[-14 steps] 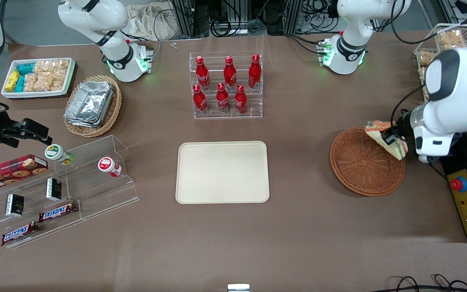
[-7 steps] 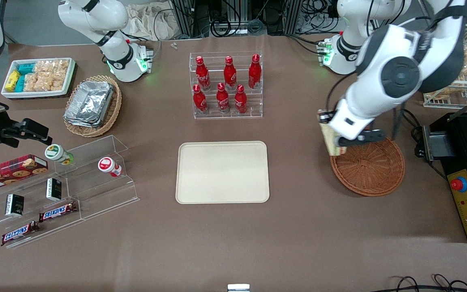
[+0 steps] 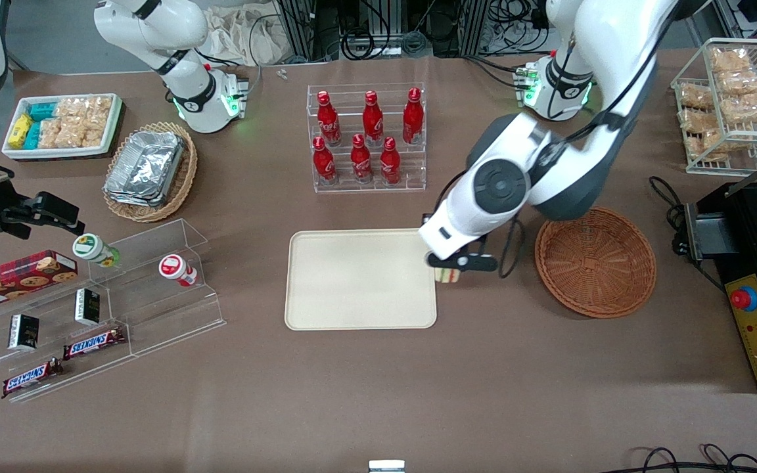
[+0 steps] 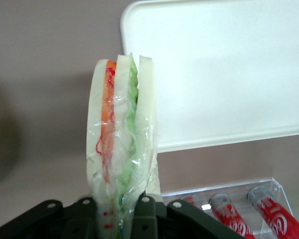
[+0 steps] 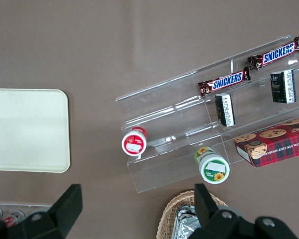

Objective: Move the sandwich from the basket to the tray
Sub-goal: 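Carry the sandwich over the cream tray and lower it, then open the left gripper to release the sandwich and raise away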

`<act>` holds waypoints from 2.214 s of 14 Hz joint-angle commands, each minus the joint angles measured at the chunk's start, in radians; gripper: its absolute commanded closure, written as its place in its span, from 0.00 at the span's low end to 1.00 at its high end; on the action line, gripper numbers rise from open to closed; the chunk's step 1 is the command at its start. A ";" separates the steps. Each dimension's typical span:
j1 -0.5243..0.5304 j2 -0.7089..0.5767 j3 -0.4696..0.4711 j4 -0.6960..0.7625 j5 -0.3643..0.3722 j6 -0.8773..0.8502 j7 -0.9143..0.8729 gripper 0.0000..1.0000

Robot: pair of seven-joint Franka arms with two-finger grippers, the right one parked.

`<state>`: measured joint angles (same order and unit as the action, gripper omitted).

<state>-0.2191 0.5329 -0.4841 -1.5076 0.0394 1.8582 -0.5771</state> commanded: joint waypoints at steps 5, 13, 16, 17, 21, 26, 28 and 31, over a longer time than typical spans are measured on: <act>-0.098 0.212 0.004 0.057 0.184 0.134 -0.199 1.00; -0.103 0.259 0.015 0.055 0.310 0.194 -0.268 0.00; -0.097 0.187 0.013 0.058 0.315 0.118 -0.273 0.00; -0.089 0.139 0.010 0.061 0.303 0.057 -0.270 0.00; 0.064 -0.074 0.010 0.060 0.114 -0.063 -0.219 0.00; 0.280 -0.266 0.010 0.060 0.020 -0.304 0.118 0.00; 0.355 -0.315 0.010 0.055 -0.013 -0.362 0.198 0.00; 0.393 -0.379 0.076 0.047 -0.024 -0.467 0.227 0.00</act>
<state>0.1601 0.2226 -0.4564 -1.4143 0.0421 1.4327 -0.3778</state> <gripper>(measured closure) 0.000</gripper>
